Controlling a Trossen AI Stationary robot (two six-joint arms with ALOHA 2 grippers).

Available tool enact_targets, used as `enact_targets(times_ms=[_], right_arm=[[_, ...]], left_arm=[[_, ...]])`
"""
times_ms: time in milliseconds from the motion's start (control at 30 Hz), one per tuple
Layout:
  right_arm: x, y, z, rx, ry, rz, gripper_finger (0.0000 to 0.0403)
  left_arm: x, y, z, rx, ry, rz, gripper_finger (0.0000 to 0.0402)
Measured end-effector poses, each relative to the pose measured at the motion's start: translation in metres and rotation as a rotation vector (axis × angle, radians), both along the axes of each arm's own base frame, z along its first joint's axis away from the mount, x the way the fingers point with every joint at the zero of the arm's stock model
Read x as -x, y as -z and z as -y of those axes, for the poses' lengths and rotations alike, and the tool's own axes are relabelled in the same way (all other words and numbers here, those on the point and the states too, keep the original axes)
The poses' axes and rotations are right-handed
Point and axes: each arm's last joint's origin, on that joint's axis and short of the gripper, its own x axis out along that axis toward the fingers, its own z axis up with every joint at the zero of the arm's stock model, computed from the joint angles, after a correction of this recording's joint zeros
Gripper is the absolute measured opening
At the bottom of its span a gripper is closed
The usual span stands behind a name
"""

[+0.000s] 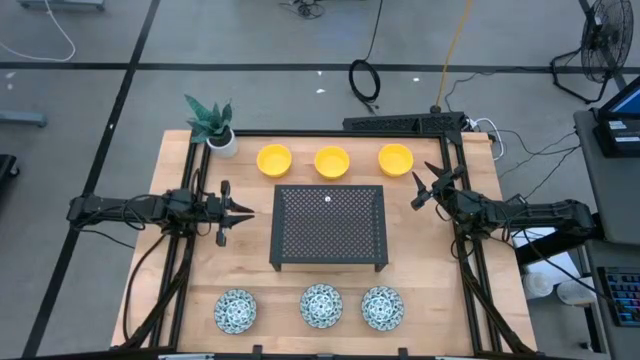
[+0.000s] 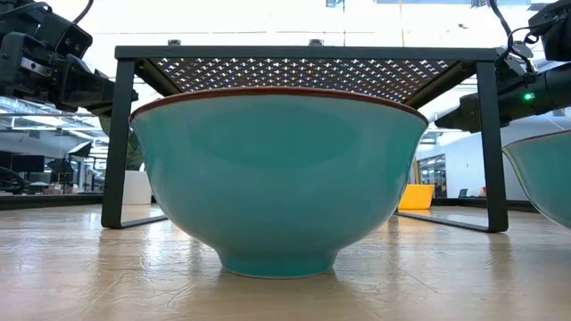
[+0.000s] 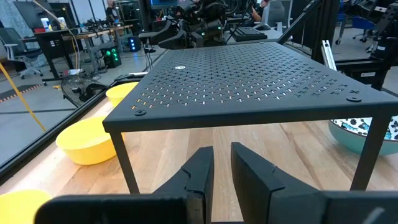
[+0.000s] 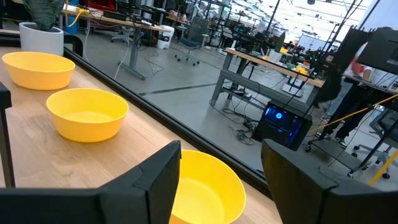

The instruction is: Pick & Place Mini bowls

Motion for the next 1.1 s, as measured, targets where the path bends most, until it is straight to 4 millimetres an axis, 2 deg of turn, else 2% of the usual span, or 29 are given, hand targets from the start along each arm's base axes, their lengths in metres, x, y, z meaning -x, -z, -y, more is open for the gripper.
enact_targets(times_ms=[633, 733, 967, 1100], right_arm=[[0.000, 0.000, 0.000, 0.000, 0.000, 0.005, 0.0210], [-0.001, -0.007, 0.000, -0.021, 0.001, 0.112, 0.0210], [0.000, -0.022, 0.000, -0.206, -0.002, 0.568, 0.0210], [0.001, -0.025, 0.000, -0.229, -0.007, 0.643, 0.0210]], left_arm=[[0.000, 0.000, 0.000, 0.000, 0.000, 0.000, 0.0061], [0.000, 0.000, 0.000, 0.000, 0.000, 0.000, 0.0061], [0.000, 0.000, 0.000, 0.000, 0.000, 0.000, 0.0061], [0.000, 0.000, 0.000, 0.000, 0.000, 0.000, 0.0061]])
